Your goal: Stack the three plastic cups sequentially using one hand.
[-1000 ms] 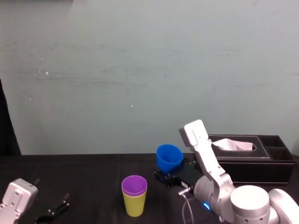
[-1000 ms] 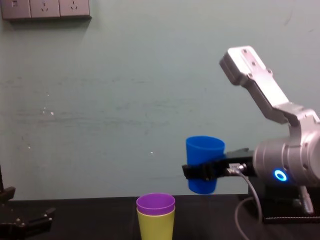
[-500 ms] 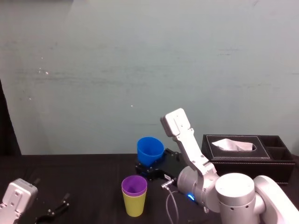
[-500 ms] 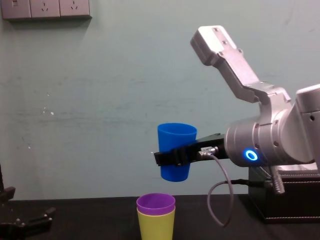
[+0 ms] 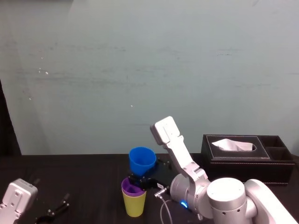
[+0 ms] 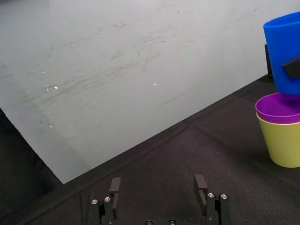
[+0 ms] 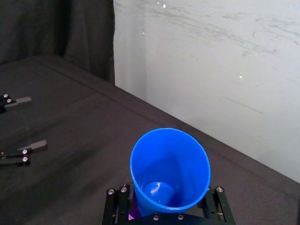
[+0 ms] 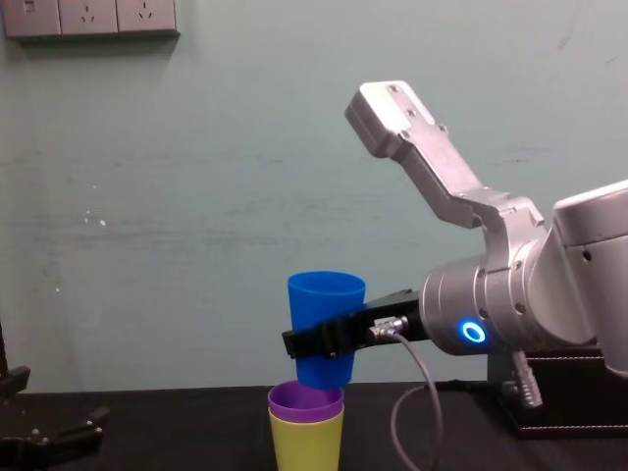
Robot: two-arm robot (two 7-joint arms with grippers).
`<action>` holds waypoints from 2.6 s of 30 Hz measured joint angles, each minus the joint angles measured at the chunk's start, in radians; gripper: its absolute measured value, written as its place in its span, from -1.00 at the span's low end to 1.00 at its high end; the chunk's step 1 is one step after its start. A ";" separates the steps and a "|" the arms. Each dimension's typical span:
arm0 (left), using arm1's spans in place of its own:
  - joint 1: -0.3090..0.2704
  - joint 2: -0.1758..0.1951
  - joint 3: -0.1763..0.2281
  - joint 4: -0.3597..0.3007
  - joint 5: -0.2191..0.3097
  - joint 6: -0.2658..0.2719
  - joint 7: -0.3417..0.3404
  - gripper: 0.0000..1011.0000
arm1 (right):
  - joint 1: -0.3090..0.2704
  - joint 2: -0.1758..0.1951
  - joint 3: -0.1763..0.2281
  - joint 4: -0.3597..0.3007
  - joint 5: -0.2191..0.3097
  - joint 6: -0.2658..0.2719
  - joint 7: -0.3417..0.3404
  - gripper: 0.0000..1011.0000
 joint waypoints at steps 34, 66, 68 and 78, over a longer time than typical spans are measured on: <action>0.000 0.000 0.000 0.000 0.000 0.000 0.000 0.98 | 0.000 -0.010 -0.024 0.041 0.002 -0.012 -0.008 0.42; 0.000 0.000 0.000 0.000 0.000 0.000 0.000 0.98 | 0.007 -0.024 -0.012 0.054 0.019 -0.065 -0.018 0.42; 0.000 0.000 0.000 0.000 0.000 0.000 0.000 0.98 | 0.012 -0.027 -0.012 0.066 0.023 -0.074 -0.018 0.42; 0.000 0.000 0.000 0.000 0.000 0.000 0.000 0.98 | 0.025 -0.037 -0.016 0.123 0.034 -0.121 -0.024 0.42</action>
